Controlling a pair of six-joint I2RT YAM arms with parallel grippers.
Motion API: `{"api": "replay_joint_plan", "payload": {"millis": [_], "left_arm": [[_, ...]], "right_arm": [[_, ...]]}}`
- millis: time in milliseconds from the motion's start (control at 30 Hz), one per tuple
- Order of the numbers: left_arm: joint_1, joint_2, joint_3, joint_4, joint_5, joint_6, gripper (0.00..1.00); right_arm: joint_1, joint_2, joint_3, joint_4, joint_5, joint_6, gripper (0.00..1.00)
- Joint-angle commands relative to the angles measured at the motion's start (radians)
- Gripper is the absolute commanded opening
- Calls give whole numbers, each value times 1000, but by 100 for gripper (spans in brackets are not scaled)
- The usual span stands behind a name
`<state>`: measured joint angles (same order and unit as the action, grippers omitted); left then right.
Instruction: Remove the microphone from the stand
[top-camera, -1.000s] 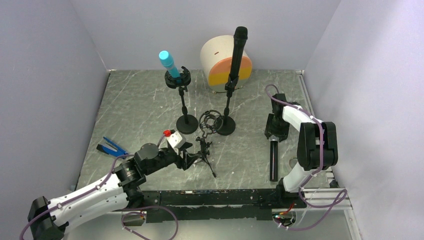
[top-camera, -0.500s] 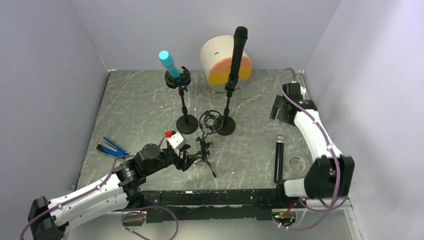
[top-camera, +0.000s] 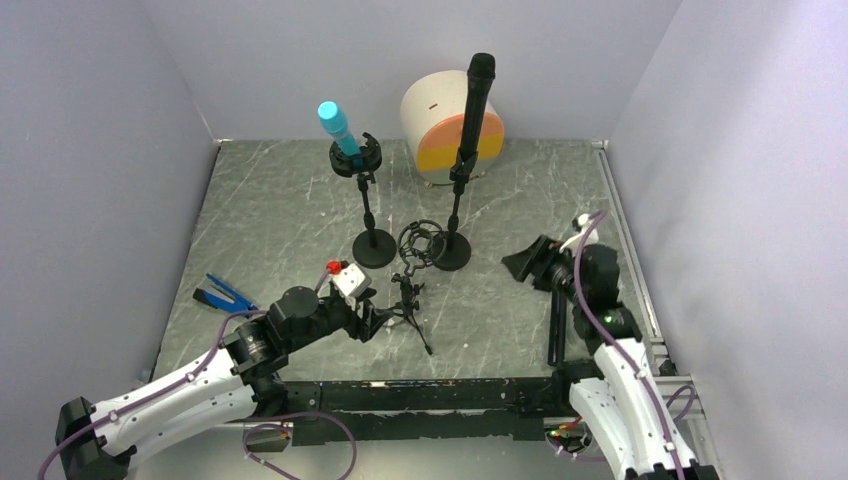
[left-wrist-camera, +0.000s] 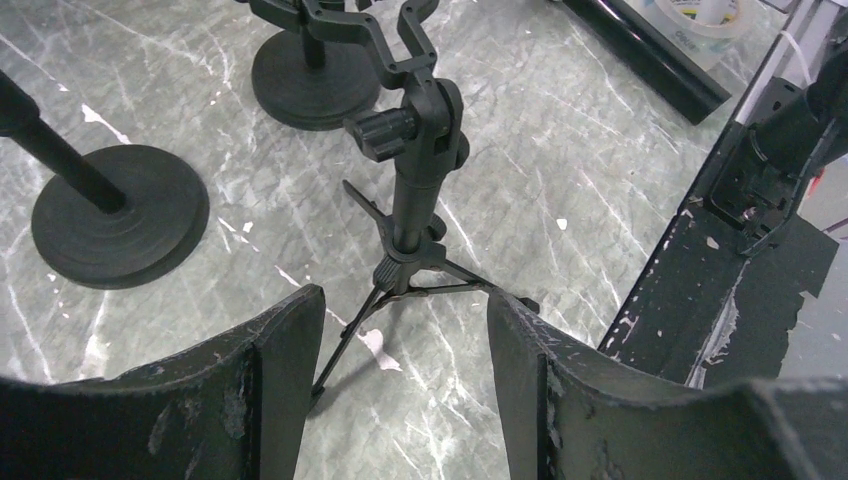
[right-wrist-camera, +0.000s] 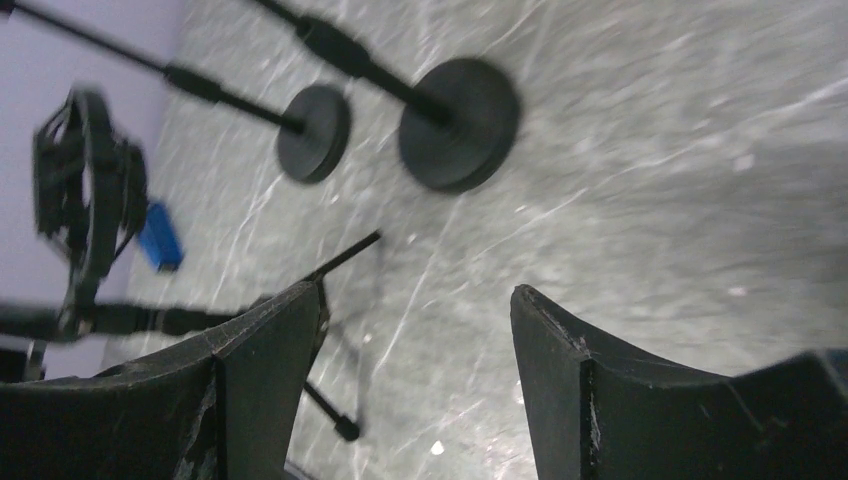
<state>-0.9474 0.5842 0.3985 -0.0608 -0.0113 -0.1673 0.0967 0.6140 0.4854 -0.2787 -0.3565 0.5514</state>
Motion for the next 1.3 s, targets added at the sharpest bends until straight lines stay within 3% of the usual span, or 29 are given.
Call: {"api": "replay_joint_plan", "payload": {"millis": [0, 167, 300, 700, 1000, 1267], "left_arm": [[2, -19, 47, -30, -55, 18, 65], [2, -18, 55, -52, -106, 15, 65], [2, -28, 59, -75, -158, 1, 65], [2, -138, 54, -218, -415, -92, 65], [2, -227, 51, -301, -466, -126, 66], [2, -244, 56, -333, -479, -132, 66]], "right_arm": [[154, -130, -63, 211, -66, 39, 73], [313, -147, -27, 193, 26, 31, 73], [440, -42, 40, 154, 61, 7, 74], [886, 282, 287, 130, 384, -100, 75], [979, 541, 521, -53, 567, -112, 77], [1011, 673, 620, -119, 627, -169, 77]]}}
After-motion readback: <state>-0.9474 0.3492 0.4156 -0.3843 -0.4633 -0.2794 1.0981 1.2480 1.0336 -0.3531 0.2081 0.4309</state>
